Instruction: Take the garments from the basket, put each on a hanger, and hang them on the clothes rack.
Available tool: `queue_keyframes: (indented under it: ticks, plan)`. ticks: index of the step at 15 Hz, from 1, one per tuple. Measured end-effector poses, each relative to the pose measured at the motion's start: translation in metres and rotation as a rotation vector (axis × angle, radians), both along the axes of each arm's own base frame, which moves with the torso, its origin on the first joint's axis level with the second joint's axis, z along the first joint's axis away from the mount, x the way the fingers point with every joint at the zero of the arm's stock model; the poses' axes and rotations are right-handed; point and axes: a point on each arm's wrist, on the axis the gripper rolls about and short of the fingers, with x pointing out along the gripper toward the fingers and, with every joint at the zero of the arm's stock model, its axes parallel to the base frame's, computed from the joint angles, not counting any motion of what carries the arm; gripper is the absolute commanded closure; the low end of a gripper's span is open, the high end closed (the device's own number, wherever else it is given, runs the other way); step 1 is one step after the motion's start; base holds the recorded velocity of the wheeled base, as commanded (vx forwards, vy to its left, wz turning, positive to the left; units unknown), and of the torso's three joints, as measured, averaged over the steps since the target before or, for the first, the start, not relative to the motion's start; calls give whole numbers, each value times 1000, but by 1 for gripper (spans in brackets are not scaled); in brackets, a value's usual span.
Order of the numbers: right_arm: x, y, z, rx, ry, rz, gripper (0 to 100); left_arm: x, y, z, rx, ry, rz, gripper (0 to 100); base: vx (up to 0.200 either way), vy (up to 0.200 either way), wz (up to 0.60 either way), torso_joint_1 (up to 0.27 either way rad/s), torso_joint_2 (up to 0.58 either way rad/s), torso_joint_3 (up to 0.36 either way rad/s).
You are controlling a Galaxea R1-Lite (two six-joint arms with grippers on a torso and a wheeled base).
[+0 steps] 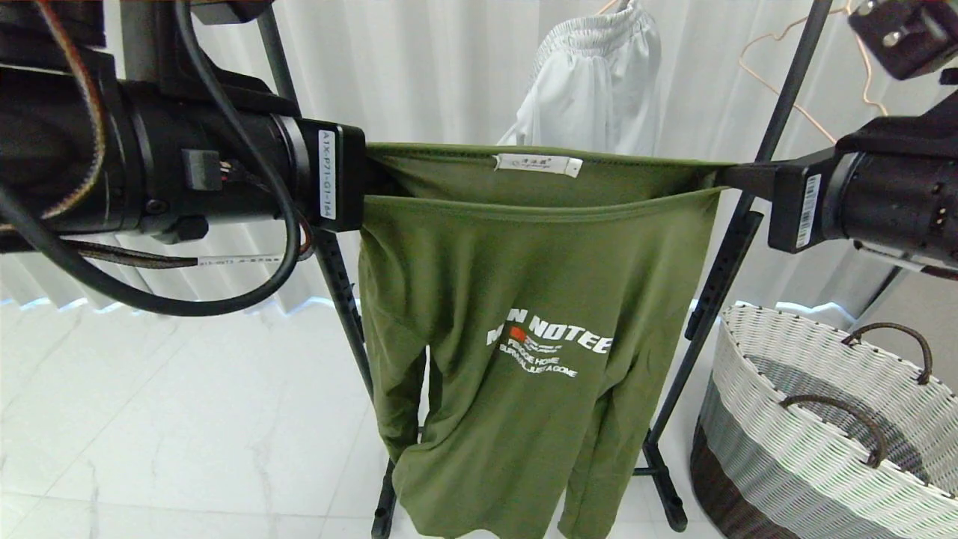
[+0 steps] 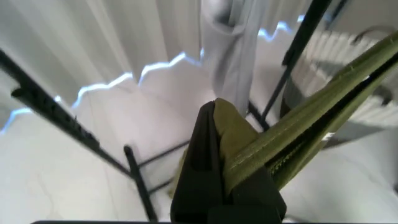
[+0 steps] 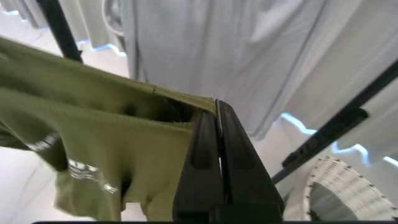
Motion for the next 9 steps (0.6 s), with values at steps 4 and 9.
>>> queue_keyframes:
  ticks: [4, 9]
  plan:
    - [-16, -17, 10, -36, -3, -5, 100, -15, -17, -3, 9, -4, -41, 100, 0, 0, 0, 0, 0, 0]
    - [-76, -50, 15, -145, 104, 144, 100, -13, -29, 7, -98, -124, -67, 100, 0, 0, 0, 0, 0, 0]
